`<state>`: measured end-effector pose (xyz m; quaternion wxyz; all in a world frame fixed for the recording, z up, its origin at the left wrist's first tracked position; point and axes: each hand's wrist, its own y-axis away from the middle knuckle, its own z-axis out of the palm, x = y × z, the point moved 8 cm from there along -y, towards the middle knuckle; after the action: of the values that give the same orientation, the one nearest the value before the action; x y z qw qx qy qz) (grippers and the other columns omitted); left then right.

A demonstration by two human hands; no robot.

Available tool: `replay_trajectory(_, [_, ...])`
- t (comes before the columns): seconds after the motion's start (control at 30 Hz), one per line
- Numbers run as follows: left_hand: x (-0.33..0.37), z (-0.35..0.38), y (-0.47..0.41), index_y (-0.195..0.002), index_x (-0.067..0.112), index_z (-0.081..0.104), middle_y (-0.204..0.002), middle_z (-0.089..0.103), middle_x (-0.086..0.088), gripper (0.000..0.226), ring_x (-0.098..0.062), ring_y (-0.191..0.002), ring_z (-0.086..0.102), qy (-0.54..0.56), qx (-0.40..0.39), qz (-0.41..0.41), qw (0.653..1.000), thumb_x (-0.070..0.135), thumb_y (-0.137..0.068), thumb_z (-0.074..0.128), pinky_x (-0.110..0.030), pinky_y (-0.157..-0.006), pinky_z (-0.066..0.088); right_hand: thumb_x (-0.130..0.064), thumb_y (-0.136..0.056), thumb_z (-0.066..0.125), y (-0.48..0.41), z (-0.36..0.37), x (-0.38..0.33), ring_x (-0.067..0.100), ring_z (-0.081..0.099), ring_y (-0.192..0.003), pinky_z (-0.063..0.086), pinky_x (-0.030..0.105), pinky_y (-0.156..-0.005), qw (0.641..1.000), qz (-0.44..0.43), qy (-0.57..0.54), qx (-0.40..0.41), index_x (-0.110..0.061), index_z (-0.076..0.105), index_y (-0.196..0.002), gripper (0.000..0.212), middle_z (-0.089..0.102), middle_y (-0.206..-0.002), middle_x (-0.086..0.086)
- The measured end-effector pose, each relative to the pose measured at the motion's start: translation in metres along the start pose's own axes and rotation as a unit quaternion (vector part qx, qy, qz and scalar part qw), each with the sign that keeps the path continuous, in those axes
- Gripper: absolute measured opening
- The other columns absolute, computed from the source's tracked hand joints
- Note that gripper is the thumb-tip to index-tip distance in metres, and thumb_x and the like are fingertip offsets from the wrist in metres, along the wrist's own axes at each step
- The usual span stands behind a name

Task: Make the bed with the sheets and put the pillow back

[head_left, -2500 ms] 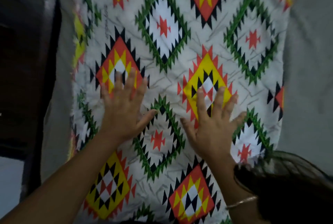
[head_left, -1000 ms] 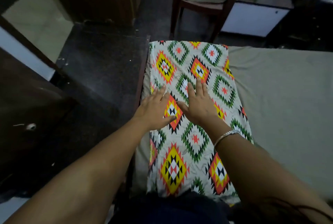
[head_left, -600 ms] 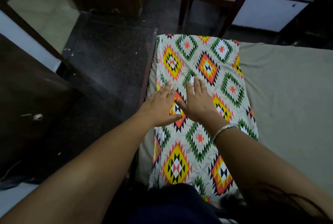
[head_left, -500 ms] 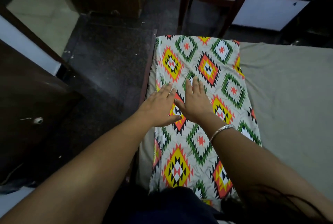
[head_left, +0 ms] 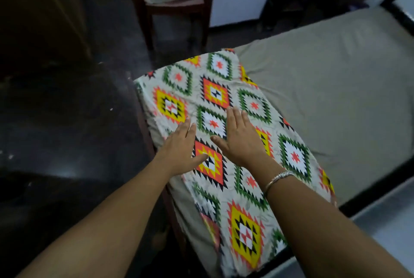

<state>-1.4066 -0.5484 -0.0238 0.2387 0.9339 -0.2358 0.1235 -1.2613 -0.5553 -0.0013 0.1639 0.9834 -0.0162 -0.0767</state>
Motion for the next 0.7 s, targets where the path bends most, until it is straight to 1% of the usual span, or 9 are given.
replay_trajectory(0.1, [-0.006, -0.017, -0.024, -0.150, 0.008, -0.006, -0.157, -0.015, -0.009, 0.095, -0.022, -0.146, -0.010, -0.026, -0.002, 0.065, 0.998, 0.064, -0.089, 0.040, -0.038, -0.119, 0.007, -0.069, -0.087, 0.017, -0.007, -0.007, -0.010, 0.030, -0.010, -0.145, 0.007, 0.045, -0.119, 0.996, 0.081, -0.040, 0.027, -0.009, -0.011, -0.149, 0.091, -0.007, -0.158, 0.015])
replay_trajectory(0.23, [-0.004, -0.032, -0.037, -0.150, 0.009, -0.002, -0.158, -0.012, -0.009, 0.093, -0.022, -0.146, -0.008, -0.020, -0.004, 0.127, 0.992, 0.063, -0.089, 0.041, -0.037, -0.119, 0.006, -0.063, -0.092, 0.026, -0.005, -0.021, -0.030, 0.028, -0.008, -0.146, 0.007, 0.043, -0.119, 0.988, 0.127, -0.069, 0.058, -0.012, -0.007, -0.150, 0.084, -0.005, -0.159, 0.011])
replay_trajectory(0.3, [0.005, -0.034, -0.039, -0.150, 0.009, -0.003, -0.158, -0.013, -0.009, 0.091, -0.022, -0.146, -0.009, -0.033, -0.016, 0.162, 0.986, 0.063, -0.090, 0.039, -0.038, -0.119, 0.005, -0.064, -0.092, 0.026, 0.002, -0.027, -0.025, 0.028, -0.005, -0.146, 0.008, 0.043, -0.119, 0.972, 0.193, -0.105, 0.087, -0.011, -0.003, -0.151, 0.084, -0.001, -0.159, 0.011])
replay_trajectory(0.37, [0.013, -0.039, -0.041, -0.150, 0.009, -0.004, -0.158, -0.013, -0.008, 0.092, -0.022, -0.146, -0.009, -0.054, -0.020, 0.193, 0.979, 0.064, -0.090, 0.038, -0.038, -0.119, 0.006, -0.066, -0.091, 0.025, 0.007, -0.029, -0.016, 0.029, -0.006, -0.146, 0.008, 0.044, -0.118, 0.956, 0.250, -0.127, 0.091, -0.011, -0.003, -0.151, 0.086, -0.002, -0.159, 0.012])
replay_trajectory(0.4, [0.015, -0.042, -0.043, -0.150, 0.009, -0.005, -0.158, -0.014, -0.008, 0.092, -0.022, -0.146, -0.009, -0.059, -0.022, 0.202, 0.977, 0.064, -0.090, 0.038, -0.039, -0.119, 0.007, -0.066, -0.091, 0.025, 0.008, -0.029, -0.014, 0.029, -0.007, -0.146, 0.008, 0.044, -0.117, 0.953, 0.260, -0.130, 0.087, -0.011, -0.003, -0.151, 0.086, -0.002, -0.159, 0.012])
replay_trajectory(0.5, [0.014, -0.054, -0.047, -0.150, 0.010, -0.005, -0.158, -0.014, -0.007, 0.093, -0.023, -0.146, -0.010, -0.060, -0.023, 0.208, 0.976, 0.062, -0.089, 0.041, -0.041, -0.119, 0.008, -0.065, -0.091, 0.025, 0.005, -0.038, -0.017, 0.027, -0.009, -0.146, 0.007, 0.043, -0.117, 0.961, 0.238, -0.101, 0.092, -0.012, -0.003, -0.151, 0.085, -0.002, -0.159, 0.010])
replay_trajectory(0.57, [0.011, -0.063, -0.050, -0.150, 0.010, -0.005, -0.158, -0.013, -0.006, 0.092, -0.023, -0.146, -0.010, -0.074, -0.019, 0.210, 0.975, 0.062, -0.090, 0.042, -0.041, -0.119, 0.008, -0.064, -0.091, 0.024, 0.004, -0.041, -0.018, 0.027, -0.009, -0.146, 0.007, 0.043, -0.118, 0.962, 0.239, -0.093, 0.097, -0.012, -0.003, -0.151, 0.084, -0.001, -0.159, 0.009])
replay_trajectory(0.7, [0.011, -0.075, -0.052, -0.151, 0.011, -0.004, -0.158, -0.012, -0.006, 0.091, -0.023, -0.146, -0.009, -0.103, -0.019, 0.222, 0.969, 0.059, -0.090, 0.044, -0.042, -0.119, 0.008, -0.064, -0.091, 0.025, -0.002, -0.039, -0.021, 0.028, -0.007, -0.146, 0.007, 0.043, -0.117, 0.955, 0.253, -0.121, 0.100, -0.012, 0.000, -0.151, 0.083, -0.001, -0.159, 0.011])
